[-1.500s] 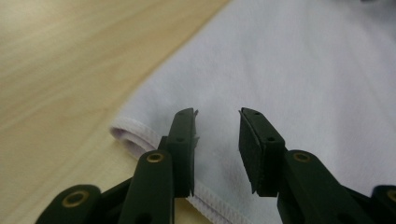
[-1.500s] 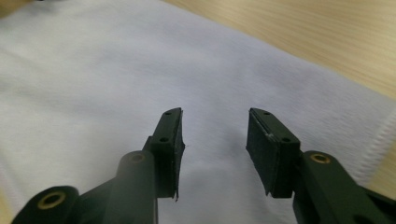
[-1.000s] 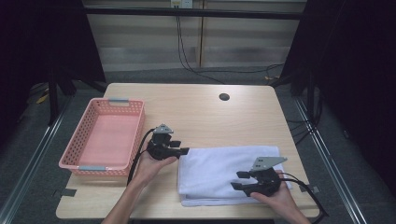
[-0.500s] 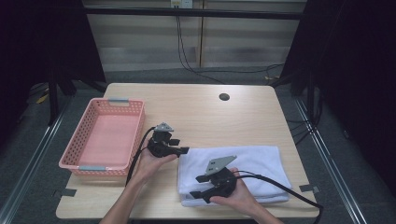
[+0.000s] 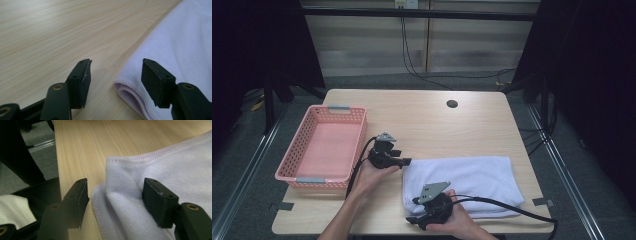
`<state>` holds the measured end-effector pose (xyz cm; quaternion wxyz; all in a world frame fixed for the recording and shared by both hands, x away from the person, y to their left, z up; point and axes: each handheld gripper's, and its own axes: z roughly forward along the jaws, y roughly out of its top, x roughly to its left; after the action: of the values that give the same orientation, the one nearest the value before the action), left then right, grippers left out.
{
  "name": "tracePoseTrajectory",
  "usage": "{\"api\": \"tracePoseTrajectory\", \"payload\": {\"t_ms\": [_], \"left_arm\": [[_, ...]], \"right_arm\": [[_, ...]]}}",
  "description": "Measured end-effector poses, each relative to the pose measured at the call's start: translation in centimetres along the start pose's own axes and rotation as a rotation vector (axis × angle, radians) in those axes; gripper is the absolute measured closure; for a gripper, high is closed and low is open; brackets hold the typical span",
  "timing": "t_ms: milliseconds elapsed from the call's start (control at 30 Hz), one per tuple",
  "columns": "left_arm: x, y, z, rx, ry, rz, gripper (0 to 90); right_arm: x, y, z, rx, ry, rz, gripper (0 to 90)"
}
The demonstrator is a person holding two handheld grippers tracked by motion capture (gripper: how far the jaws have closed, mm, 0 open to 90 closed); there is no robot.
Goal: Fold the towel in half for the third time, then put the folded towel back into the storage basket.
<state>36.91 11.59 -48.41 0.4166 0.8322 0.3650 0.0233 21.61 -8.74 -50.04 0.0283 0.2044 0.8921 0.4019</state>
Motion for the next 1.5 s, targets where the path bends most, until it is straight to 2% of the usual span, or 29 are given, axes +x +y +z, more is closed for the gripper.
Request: {"api": "tracePoseTrajectory", "payload": {"t_ms": [67, 133, 167, 267, 300, 333, 367, 400, 533, 600, 700, 733, 933, 1033, 1100, 1167, 1200, 1233, 1267, 1300, 1367, 1400, 1433, 1500], "left_arm": [[0.1, 0.0, -0.1, 0.003, 0.007, -0.002, 39.7], [0.4, -0.4, -0.5, 0.001, 0.011, -0.015, 39.3], [0.5, -0.5, -0.5, 0.009, 0.014, -0.006, 39.3], [0.7, -0.7, -0.5, 0.008, 0.021, -0.014, 38.8], [0.8, -0.7, -0.5, 0.014, 0.023, -0.015, 38.5], [0.8, -0.7, -0.5, 0.014, 0.023, -0.015, 38.2], [0.9, -0.7, -0.3, 0.009, 0.028, -0.023, 37.9], [1.0, -0.7, -0.2, 0.016, 0.023, -0.02, 37.5], [0.9, -0.7, 0.1, 0.02, 0.025, -0.014, 36.1], [0.6, -0.6, 0.4, 0.032, 0.03, 0.008, 36.1], [-0.1, -0.5, 0.8, 0.056, -0.003, 0.053, 37.4], [-0.4, -0.4, 0.8, 0.052, 0.01, 0.059, 37.7], [-0.4, -0.4, 1.3, 0.054, -0.045, 0.047, 36.5], [-0.6, -0.4, 1.6, 0.071, -0.047, 0.06, 37.2], [-0.8, -0.6, 1.9, 0.093, -0.077, 0.064, 41.7], [-1.1, -0.6, 2.0, 0.105, -0.107, 0.094, 53.9], [-1.3, -0.7, 2.0, 0.101, -0.128, 0.117, 66.3], [-1.4, -0.6, 2.0, 0.107, -0.125, 0.124, 72.0], [-1.4, -0.5, 2.0, 0.108, -0.124, 0.1, 75.6], [-1.1, -0.5, 2.0, 0.106, -0.141, 0.072, 78.6], [-0.9, -0.5, 2.0, 0.097, -0.151, 0.057, 80.8], [-0.5, -0.2, 1.8, 0.058, -0.17, 0.009, 81.2], [-0.3, 0.0, 1.6, 0.028, -0.183, -0.021, 81.3], [-0.4, 0.7, 1.0, -0.01, -0.196, -0.027, 81.4]], "right_arm": [[0.1, 0.0, 0.0, -0.003, -0.005, -0.007, 38.9], [0.3, -0.2, 0.0, 0.0, -0.044, -0.052, 42.8], [0.3, -0.2, 0.1, -0.002, -0.049, -0.057, 44.0], [0.5, -0.1, 0.1, 0.01, -0.069, -0.062, 48.7], [0.5, -0.1, 0.0, 0.011, -0.083, -0.083, 53.3], [0.5, -0.1, 0.0, 0.011, -0.083, -0.083, 53.3], [0.3, -0.1, 0.0, 0.008, -0.095, -0.074, 61.2], [0.1, 0.0, -0.1, 0.01, -0.093, -0.064, 63.8], [-0.6, 0.0, -0.2, 0.003, -0.075, 0.011, 70.9], [-0.9, 0.0, -0.3, -0.004, -0.059, 0.038, 73.0], [-1.0, 0.2, -0.3, 0.008, -0.057, 0.036, 73.6], [-1.1, 0.3, -0.3, 0.018, -0.055, 0.027, 73.6], [-1.3, 0.4, -0.3, 0.021, -0.04, 0.041, 74.2], [-1.4, 0.4, -0.3, 0.018, -0.035, 0.052, 74.3], [-1.4, 0.4, -0.3, 0.018, -0.034, 0.053, 74.3], [-1.6, 0.4, -0.3, 0.013, -0.026, 0.058, 75.2], [-1.6, 0.4, -0.3, 0.012, -0.023, 0.062, 75.5], [-1.7, 0.4, -0.4, 0.012, -0.018, 0.069, 76.0], [-1.8, 0.4, -0.4, 0.009, -0.017, 0.074, 76.5], [-1.8, 0.5, -0.4, 0.01, -0.018, 0.085, 76.9], [-2.0, 0.6, -0.5, 0.003, -0.012, 0.086, 77.5], [-2.1, 0.7, -0.6, -0.006, -0.013, 0.093, 77.7], [-2.3, 0.8, -0.8, -0.017, -0.01, 0.11, 77.8], [-2.6, 1.3, -1.3, -0.051, -0.012, 0.117, 77.9]]}}
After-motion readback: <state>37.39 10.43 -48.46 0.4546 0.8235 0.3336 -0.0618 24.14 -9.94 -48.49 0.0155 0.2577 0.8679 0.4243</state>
